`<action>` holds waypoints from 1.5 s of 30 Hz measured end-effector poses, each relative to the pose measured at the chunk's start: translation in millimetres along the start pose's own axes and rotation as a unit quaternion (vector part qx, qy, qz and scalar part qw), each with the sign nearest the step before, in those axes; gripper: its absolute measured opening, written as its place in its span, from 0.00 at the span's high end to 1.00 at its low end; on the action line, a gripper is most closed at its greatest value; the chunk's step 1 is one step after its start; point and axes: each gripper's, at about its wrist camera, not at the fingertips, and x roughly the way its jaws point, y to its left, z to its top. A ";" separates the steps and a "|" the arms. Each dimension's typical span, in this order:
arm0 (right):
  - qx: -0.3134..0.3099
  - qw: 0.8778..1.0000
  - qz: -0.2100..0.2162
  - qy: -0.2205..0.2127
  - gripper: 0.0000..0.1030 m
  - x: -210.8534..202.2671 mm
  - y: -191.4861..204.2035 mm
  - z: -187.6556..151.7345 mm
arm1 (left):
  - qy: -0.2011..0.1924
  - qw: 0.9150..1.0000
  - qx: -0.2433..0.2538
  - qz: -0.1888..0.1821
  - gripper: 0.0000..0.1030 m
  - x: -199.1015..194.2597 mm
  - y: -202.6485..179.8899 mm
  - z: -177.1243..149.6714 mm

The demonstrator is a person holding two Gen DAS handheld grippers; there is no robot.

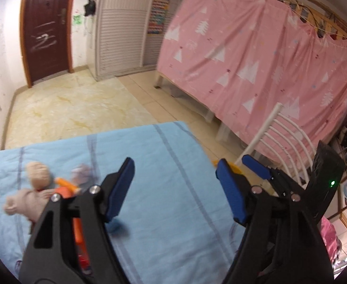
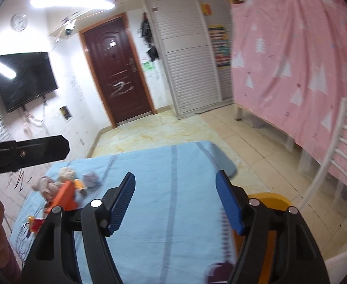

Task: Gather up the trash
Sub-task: 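Grasp the blue yarn ball with the right gripper while the left grasps the white knit hat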

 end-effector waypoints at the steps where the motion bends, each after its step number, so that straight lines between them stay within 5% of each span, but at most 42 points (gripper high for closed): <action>1: -0.006 1.000 0.006 0.004 0.36 3.3 9.3 1.0 | -0.001 1.000 -0.003 0.005 0.33 -2.8 6.1 -1.5; 10: -0.056 0.997 0.044 0.041 0.35 31.4 82.7 -3.7 | -0.015 0.997 -0.038 0.066 0.25 -33.5 81.7 -24.6; 24: -0.090 0.988 0.076 0.102 0.35 68.5 139.4 -33.0 | 0.001 0.989 -0.067 0.133 0.15 -55.0 163.6 -50.5; 45: -0.116 0.977 0.063 0.166 0.35 103.4 159.5 -54.1 | 0.061 0.993 -0.057 0.088 0.06 -6.9 188.2 -60.7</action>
